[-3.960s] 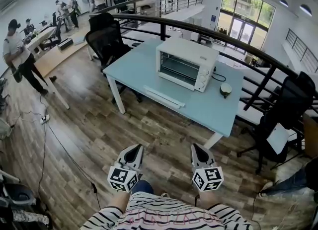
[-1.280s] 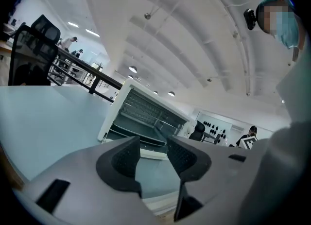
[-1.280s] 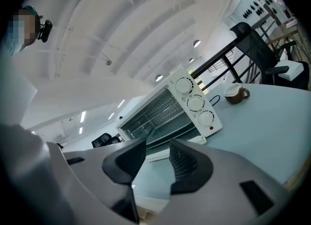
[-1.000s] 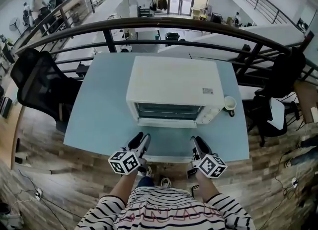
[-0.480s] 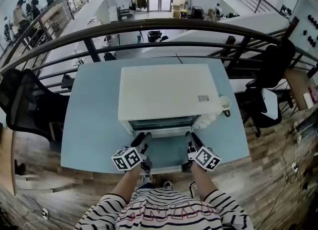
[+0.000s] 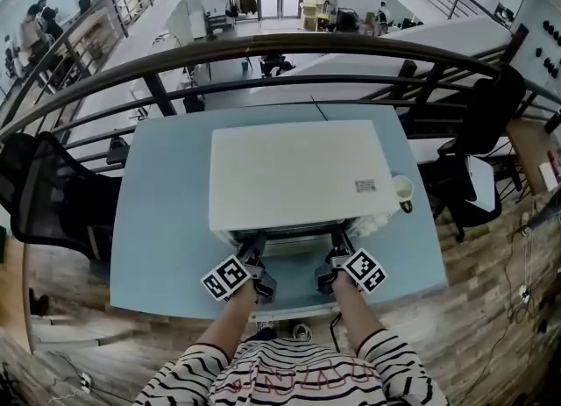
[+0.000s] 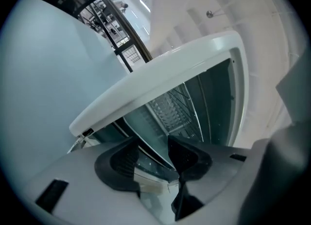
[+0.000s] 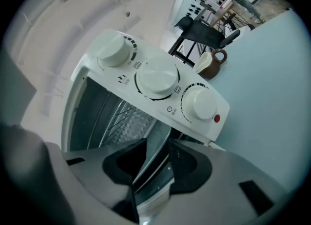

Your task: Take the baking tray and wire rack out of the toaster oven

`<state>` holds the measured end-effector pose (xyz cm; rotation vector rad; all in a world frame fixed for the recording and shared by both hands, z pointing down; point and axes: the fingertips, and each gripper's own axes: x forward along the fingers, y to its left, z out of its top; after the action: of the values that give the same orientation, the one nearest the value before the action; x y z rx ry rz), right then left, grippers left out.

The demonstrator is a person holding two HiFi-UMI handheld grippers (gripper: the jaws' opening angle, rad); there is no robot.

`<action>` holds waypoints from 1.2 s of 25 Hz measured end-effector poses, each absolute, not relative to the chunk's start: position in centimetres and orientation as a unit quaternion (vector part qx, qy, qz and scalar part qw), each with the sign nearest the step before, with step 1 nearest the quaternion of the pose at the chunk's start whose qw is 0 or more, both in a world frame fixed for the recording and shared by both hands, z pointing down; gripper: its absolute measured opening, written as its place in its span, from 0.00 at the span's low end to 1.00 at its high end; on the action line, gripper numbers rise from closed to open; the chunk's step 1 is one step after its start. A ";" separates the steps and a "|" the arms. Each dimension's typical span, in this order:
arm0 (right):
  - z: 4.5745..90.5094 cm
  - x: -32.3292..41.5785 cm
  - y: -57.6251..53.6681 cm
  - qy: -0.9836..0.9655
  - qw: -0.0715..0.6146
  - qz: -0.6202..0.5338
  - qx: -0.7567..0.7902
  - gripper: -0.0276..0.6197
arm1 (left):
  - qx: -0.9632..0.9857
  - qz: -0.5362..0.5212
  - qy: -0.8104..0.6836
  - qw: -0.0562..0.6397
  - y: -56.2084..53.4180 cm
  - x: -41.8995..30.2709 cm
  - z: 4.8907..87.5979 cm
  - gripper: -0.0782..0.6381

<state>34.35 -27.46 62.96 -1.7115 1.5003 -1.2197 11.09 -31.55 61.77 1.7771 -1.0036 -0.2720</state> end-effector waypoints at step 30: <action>64.6 34.4 -25.0 0.508 0.326 -0.519 -0.604 0.15 | 0.602 -0.208 -0.491 0.594 -30.1 8.0 65.0 0.24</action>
<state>34.36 -24.99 64.62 -1.5841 1.3323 -1.3610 7.97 -30.10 64.95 1.4002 -1.1412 -0.4835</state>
